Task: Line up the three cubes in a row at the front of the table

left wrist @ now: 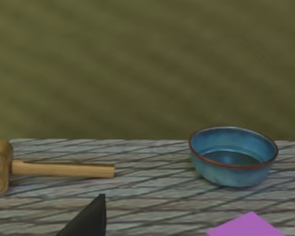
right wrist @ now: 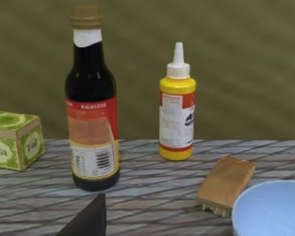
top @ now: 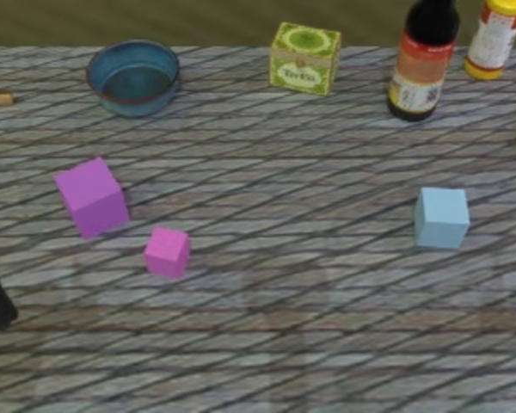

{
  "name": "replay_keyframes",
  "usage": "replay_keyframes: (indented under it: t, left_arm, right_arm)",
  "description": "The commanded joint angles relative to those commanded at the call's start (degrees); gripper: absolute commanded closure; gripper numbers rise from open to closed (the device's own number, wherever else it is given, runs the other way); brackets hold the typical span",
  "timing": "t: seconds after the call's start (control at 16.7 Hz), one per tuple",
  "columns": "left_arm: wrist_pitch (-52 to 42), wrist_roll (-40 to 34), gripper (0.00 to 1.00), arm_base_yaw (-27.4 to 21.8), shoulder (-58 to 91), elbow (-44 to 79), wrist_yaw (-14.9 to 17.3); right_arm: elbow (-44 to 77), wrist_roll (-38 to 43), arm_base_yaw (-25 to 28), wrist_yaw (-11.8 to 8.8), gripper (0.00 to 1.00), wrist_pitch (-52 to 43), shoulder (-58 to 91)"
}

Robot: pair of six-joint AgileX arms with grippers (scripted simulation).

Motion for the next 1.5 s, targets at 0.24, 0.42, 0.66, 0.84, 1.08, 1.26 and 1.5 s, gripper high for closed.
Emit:
replay_keyframes:
  t: [0.24, 0.42, 0.66, 0.84, 1.08, 1.26, 1.5]
  left_arm:
    - [-1.05, -0.23, 0.0, -0.45, 1.75, 1.75, -0.01]
    - [-5.31, -0.96, 0.0, -2.25, 8.98, 8.58, 0.0]
    - [-14.91, -2.3, 0.0, -6.17, 27.04, 23.12, 0.11]
    - [-23.8, -3.46, 0.0, -9.69, 45.3, 35.91, 0.2]
    - [-36.14, -5.09, 0.0, -14.48, 71.38, 53.33, 0.29]
    - [-44.67, -6.24, 0.0, -17.78, 89.32, 65.48, 0.32]
    - [-53.68, -7.5, 0.0, -21.37, 107.81, 79.02, 0.28]
  right_arm:
    - [0.0, 0.0, 0.0, 0.0, 0.0, 0.0, 0.0]
    - [0.0, 0.0, 0.0, 0.0, 0.0, 0.0, 0.0]
    - [0.0, 0.0, 0.0, 0.0, 0.0, 0.0, 0.0]
    - [0.0, 0.0, 0.0, 0.0, 0.0, 0.0, 0.0]
    - [0.0, 0.0, 0.0, 0.0, 0.0, 0.0, 0.0]
    - [0.0, 0.0, 0.0, 0.0, 0.0, 0.0, 0.0]
    - [0.0, 0.0, 0.0, 0.0, 0.0, 0.0, 0.0]
